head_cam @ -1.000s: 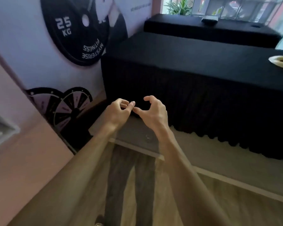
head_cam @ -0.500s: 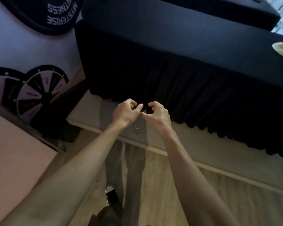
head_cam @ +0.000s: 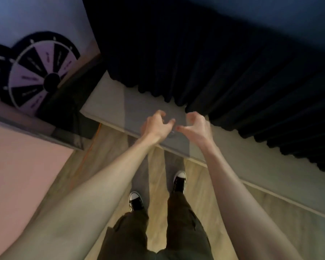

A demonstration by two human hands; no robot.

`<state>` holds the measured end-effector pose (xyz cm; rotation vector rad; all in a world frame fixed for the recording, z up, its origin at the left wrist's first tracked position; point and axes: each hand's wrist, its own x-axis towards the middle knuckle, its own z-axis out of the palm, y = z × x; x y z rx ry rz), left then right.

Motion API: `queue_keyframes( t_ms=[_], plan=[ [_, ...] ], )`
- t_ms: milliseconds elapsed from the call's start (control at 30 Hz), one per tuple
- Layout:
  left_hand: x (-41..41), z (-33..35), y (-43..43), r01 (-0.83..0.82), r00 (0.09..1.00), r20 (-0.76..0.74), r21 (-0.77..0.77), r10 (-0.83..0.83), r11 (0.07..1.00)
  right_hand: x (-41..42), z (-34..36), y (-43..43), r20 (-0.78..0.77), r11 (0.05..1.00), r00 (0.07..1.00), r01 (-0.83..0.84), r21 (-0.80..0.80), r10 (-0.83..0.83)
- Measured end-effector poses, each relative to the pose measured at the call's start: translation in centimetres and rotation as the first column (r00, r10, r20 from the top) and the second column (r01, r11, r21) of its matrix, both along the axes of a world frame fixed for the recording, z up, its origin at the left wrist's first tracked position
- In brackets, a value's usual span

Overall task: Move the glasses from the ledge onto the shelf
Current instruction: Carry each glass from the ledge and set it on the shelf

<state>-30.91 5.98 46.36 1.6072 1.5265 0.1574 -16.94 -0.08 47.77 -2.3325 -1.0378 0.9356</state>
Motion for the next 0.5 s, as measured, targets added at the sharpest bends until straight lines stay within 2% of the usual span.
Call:
queue_keyframes(
  t_ms=[100,267,367,500],
  plan=[
    [0.1,-5.1,0.8,-0.02,0.999,-0.043,-0.077,0.016,0.997,2.1,-6.0,1.4,-0.109,0.997,0.994,0.003,-0.071,-0.011],
    [1.8,-15.2,1.8,-0.158,0.987,-0.004,-0.201,0.16,0.967,5.3,-16.5,3.0,-0.142,0.994,0.99,0.001,-0.11,-0.017],
    [3.8,-20.4,2.5,-0.199,0.98,-0.027,-0.19,0.198,0.961,6.5,-22.1,3.7,-0.142,0.996,0.99,-0.028,-0.079,0.016],
    [6.7,-26.7,3.8,-0.233,0.97,0.021,-0.193,0.242,0.953,7.6,-29.6,5.0,-0.157,0.995,0.986,-0.061,-0.081,0.048]
  ],
)
